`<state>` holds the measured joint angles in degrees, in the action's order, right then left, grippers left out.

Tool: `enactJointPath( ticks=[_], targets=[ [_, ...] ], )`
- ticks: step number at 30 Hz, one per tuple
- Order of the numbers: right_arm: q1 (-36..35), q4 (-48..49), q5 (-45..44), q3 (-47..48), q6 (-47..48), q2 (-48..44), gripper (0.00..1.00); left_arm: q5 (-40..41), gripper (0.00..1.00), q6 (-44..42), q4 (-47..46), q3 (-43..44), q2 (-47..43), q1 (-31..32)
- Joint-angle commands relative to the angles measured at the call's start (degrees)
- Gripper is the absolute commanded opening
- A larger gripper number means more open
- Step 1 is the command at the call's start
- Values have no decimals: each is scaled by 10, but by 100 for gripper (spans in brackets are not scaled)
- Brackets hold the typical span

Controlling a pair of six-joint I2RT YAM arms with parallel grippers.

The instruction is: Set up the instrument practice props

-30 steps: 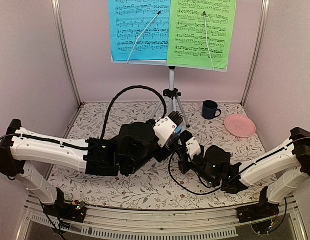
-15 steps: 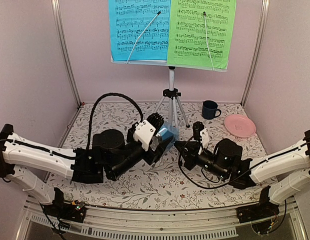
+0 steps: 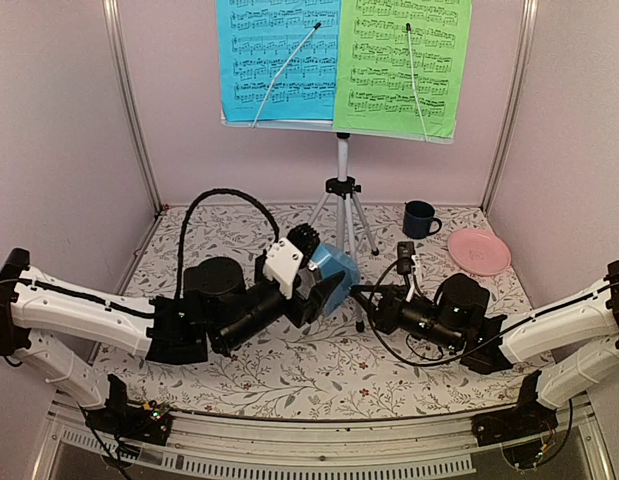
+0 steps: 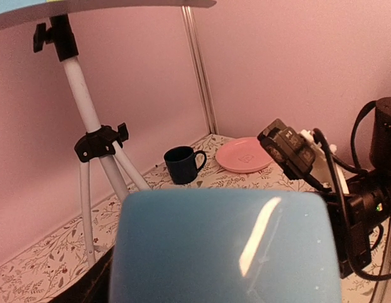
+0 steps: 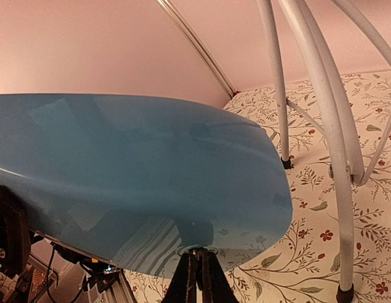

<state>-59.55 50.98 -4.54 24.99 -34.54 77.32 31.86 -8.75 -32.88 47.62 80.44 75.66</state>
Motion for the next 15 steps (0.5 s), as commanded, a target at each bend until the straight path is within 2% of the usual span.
enactJointPath(
  ticks=[1, 5, 9, 12, 15],
  targets=[
    [7, 42, 55, 0, 0, 2, 15, -85, 0, 99, 56, 32, 25, -35],
    [7, 20, 79, -33, 14, -22, 58, -152, 0, 142, 40, 12, 36, -76],
    [7, -20, 79, -66, 27, -77, 86, -203, 0, 144, 24, 3, 69, -98],
    [7, -62, 57, -74, 34, -116, 96, -239, 0, 139, 25, 15, 111, -104],
    [9, -121, 39, -58, 43, -143, 98, -272, 1, 150, 23, 27, 146, -107]
  ],
)
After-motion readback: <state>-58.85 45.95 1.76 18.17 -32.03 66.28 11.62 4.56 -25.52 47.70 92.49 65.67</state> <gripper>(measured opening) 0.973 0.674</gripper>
